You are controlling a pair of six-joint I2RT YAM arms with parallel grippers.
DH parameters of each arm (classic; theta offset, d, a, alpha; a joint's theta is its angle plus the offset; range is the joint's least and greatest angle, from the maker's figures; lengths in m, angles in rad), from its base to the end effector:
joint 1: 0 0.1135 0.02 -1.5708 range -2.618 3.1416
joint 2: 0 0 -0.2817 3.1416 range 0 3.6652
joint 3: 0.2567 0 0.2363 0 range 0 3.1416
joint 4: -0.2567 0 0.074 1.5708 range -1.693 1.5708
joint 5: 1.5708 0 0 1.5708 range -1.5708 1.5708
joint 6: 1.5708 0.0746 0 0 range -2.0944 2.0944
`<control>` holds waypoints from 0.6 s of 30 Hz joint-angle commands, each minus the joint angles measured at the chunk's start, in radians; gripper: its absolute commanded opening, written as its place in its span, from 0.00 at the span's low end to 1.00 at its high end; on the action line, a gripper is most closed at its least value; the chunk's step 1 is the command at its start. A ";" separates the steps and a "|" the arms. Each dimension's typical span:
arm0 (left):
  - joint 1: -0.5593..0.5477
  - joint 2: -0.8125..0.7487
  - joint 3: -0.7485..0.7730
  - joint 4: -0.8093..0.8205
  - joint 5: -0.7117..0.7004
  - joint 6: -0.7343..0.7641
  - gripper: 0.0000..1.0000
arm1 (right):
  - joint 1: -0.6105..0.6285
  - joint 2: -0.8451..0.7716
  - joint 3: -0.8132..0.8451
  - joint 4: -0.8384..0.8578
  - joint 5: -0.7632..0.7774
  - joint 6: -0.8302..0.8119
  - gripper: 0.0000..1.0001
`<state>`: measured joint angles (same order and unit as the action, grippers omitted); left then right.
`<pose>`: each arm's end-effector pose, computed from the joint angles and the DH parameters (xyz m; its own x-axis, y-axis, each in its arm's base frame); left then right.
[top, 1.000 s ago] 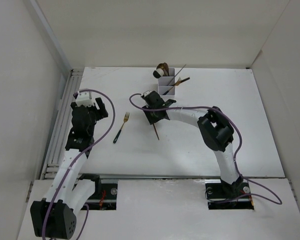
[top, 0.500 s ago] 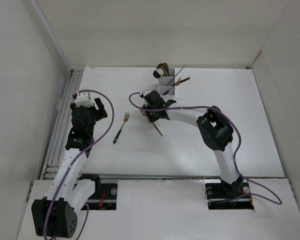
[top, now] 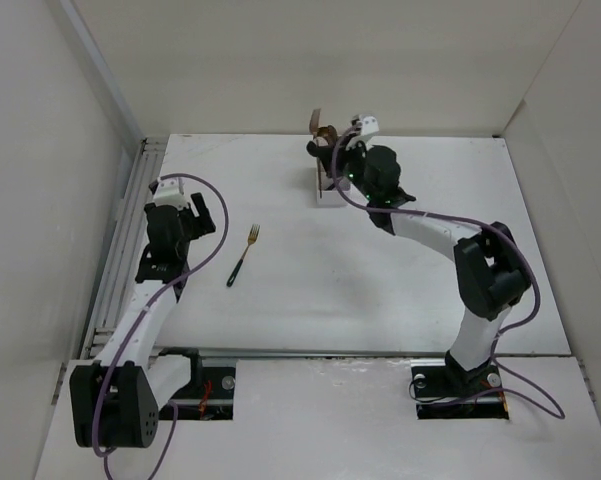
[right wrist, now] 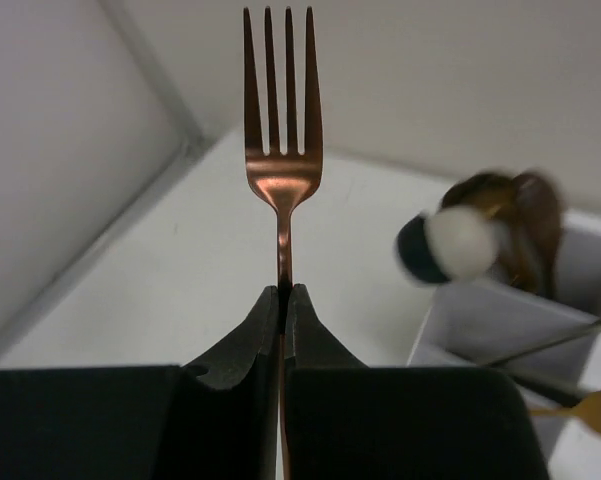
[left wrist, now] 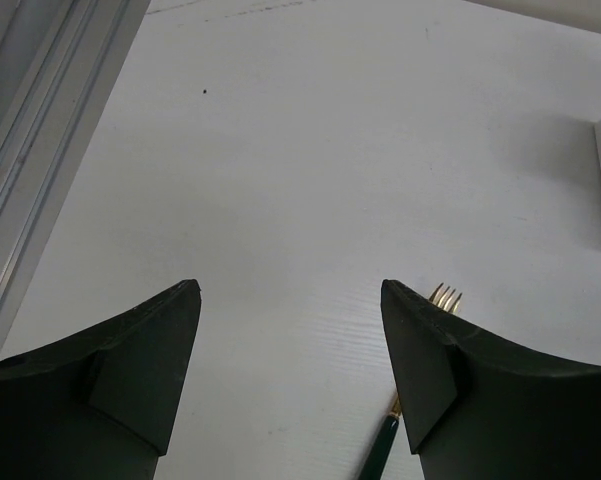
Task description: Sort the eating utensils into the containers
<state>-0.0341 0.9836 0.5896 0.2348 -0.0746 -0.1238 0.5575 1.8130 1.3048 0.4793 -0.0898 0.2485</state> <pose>0.2446 -0.0028 0.2921 -0.1523 -0.1180 -0.9813 -0.0588 0.9922 -0.1102 0.3908 0.2515 0.3239 -0.1721 0.1814 -0.9682 -0.5784 0.7770 0.2484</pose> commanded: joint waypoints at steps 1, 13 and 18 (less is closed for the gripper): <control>0.011 0.045 0.067 0.070 0.016 0.016 0.70 | -0.042 0.028 -0.111 0.503 -0.022 0.103 0.00; 0.020 0.274 0.222 0.110 0.094 0.027 0.70 | -0.094 0.301 -0.064 0.990 0.154 0.163 0.00; 0.020 0.340 0.269 0.101 0.105 0.036 0.70 | -0.130 0.333 -0.052 1.024 0.153 0.172 0.00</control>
<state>-0.0177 1.3132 0.8101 0.3008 0.0063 -0.0978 0.4541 2.1612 1.1980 1.2053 0.0452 0.3985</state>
